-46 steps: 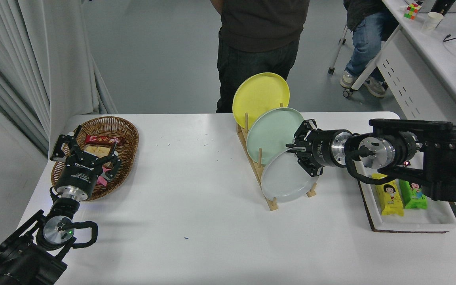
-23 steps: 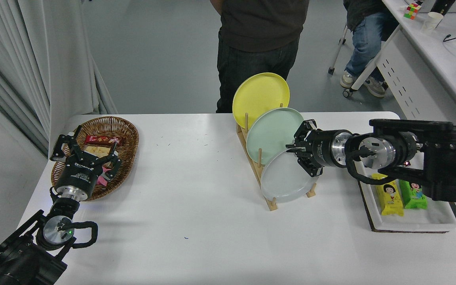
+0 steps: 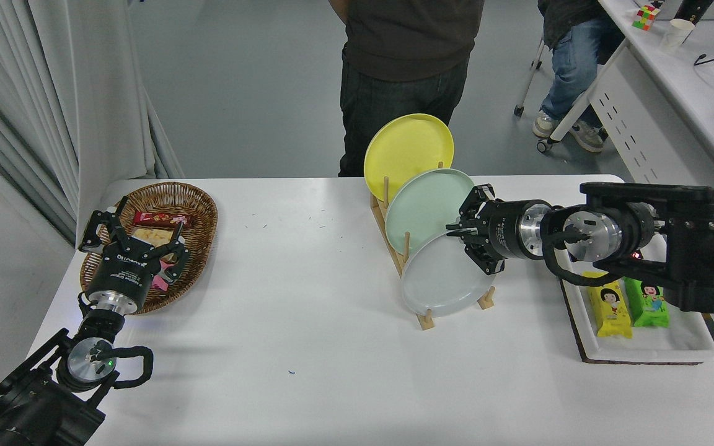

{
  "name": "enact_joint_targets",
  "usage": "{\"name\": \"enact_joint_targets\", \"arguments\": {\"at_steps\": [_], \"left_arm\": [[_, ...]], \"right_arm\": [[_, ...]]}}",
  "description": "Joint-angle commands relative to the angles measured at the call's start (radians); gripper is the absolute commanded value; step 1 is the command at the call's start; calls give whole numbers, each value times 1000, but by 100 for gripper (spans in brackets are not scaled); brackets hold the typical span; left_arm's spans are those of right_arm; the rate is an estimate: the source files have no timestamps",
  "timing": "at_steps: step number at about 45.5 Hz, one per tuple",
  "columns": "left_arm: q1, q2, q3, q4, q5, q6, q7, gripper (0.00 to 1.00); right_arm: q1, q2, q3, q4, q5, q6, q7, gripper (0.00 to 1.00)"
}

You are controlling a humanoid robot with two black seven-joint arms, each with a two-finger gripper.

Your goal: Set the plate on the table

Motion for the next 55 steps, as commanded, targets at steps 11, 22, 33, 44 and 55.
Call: {"name": "enact_joint_targets", "arguments": {"at_steps": [11,22,33,44,55], "left_arm": [[0,0,0,0,0,0,0,98],[0,0,0,0,-1,0,0,98],[0,0,0,0,0,0,0,98],[0,0,0,0,0,0,0,98],[0,0,0,0,0,0,0,98]], "right_arm": [[13,-8,14,3,0,7,-9,5],[20,-17,19,24,0,9,-12,2],[26,-21,46,32,0,9,-23,2],[35,-25,88,33,0,10,-23,2],[50,-25,140,33,0,23,-25,1]]}}
